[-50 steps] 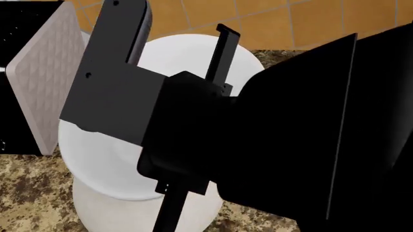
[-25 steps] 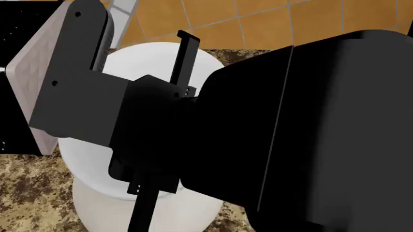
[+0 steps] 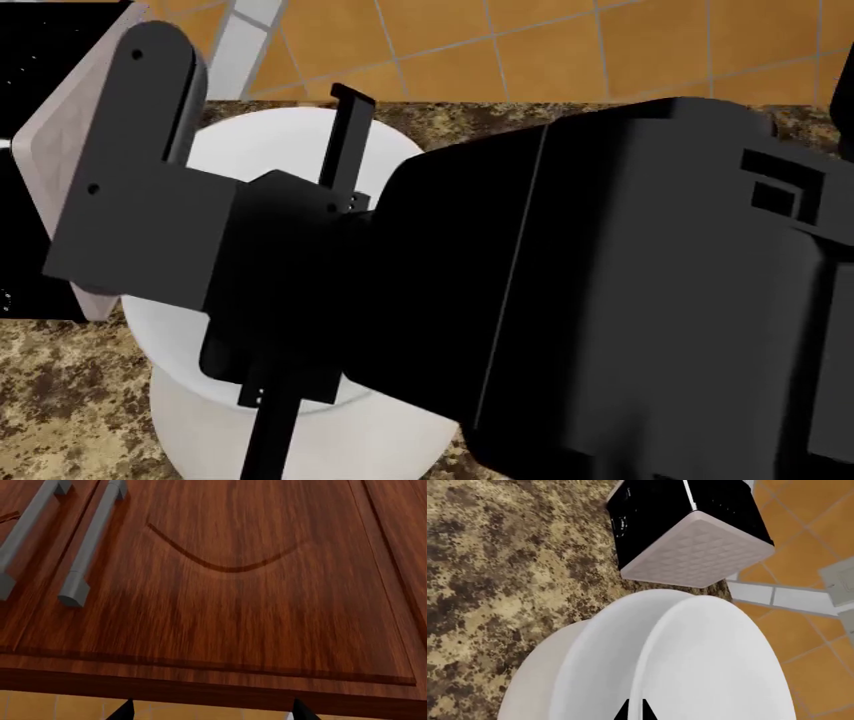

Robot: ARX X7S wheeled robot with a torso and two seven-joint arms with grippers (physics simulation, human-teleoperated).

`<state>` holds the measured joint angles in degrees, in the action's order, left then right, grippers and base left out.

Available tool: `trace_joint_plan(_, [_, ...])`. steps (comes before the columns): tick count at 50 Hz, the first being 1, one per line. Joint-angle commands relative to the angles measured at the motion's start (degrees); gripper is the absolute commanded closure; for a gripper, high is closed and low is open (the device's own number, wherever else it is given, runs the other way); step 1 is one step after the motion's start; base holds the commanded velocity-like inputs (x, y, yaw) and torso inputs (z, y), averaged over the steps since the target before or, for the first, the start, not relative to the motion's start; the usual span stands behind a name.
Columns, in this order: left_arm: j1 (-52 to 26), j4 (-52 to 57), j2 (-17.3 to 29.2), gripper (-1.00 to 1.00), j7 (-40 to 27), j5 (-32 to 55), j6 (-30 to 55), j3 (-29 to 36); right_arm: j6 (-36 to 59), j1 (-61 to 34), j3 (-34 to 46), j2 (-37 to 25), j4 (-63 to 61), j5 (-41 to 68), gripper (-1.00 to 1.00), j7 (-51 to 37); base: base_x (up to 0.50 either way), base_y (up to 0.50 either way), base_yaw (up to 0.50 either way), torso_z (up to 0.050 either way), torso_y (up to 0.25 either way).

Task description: Stack the bowls from largest to smallest.

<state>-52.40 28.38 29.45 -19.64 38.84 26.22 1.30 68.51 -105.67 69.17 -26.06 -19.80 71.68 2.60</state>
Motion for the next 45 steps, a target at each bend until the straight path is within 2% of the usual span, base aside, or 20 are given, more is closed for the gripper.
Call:
trace_joint_plan(1, [0.0,-0.1,0.0,-1.00,-0.1,-0.1,-0.1,0.2,-1.8,1.4,0.5,0.0,0.3,-2.3,1.00,0.6,0.00,0.00,0.00,0.000,0.000])
trace_joint_plan(39, [0.3,-0.2,0.4,-1.00,-0.4,0.1,-0.5,0.1,-3.7,4.2,2.1,0.0,0.8,-3.5,1.00,0.9,0.00,0.00,0.00,0.000,0.000])
trace_joint_plan(40, [0.3,-0.2,0.4,-1.00,-0.4,0.0,-0.6,0.1,-3.7,4.2,2.1,0.0,0.7,-3.4,-1.00,0.8,0.00,0.00,0.00,0.000,0.000])
trace_joint_plan(45, [0.3,-0.1,0.3,-1.00,-0.6,0.2,-0.5,0.2,-3.7,3.9,2.1,0.1,0.7,-3.4,-1.00,1.0,0.00,0.00,0.00,0.000,0.000])
